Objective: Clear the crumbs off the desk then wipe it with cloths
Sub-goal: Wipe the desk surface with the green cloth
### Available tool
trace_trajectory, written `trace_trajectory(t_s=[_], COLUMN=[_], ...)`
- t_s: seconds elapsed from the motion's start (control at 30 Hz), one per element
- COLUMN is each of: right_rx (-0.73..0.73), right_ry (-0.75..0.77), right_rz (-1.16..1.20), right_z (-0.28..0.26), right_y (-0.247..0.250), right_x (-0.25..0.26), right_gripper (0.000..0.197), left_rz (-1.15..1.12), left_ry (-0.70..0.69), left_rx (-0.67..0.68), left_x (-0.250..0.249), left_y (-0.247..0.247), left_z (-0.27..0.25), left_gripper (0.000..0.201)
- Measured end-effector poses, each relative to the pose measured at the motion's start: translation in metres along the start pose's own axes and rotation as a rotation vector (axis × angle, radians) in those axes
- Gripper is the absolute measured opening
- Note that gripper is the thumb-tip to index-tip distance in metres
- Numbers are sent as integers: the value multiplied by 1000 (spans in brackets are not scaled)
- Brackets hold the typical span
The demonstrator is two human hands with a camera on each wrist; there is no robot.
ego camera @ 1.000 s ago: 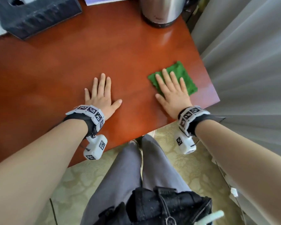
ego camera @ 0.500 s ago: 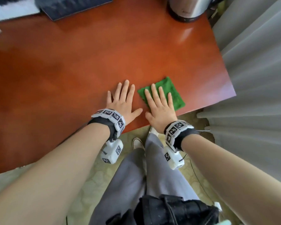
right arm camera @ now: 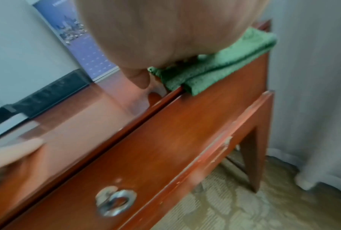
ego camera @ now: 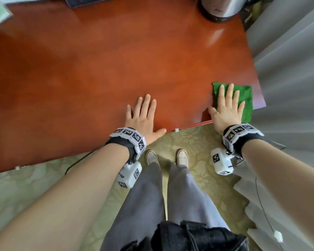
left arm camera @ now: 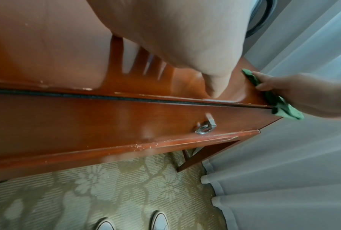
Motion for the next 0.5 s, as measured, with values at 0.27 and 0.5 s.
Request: trace_trajectory(t_s=[0.27, 0.5], right_rx=[-49, -52], right_ry=[523, 318], right_rz=[-174, -86], right_z=[-11, 28], right_y=[-9, 11], right_x=[89, -29], right_gripper=[74, 72], left_rz=[-42, -93], left_ry=[122, 271], left_rx=[-2, 39], left_x=[-18, -37], left_y=[-3, -8], left_z=[-7, -2], left_gripper=[114, 128])
Point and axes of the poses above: each hand's wrist, its own z-axis towards the middle knuckle, its own y-axis out of the back of the hand, x = y × z, the point moved 9 cm from there along z, towards the middle knuckle, and after that the axes turned 12 degrees about -z, right-handed, at the moved point
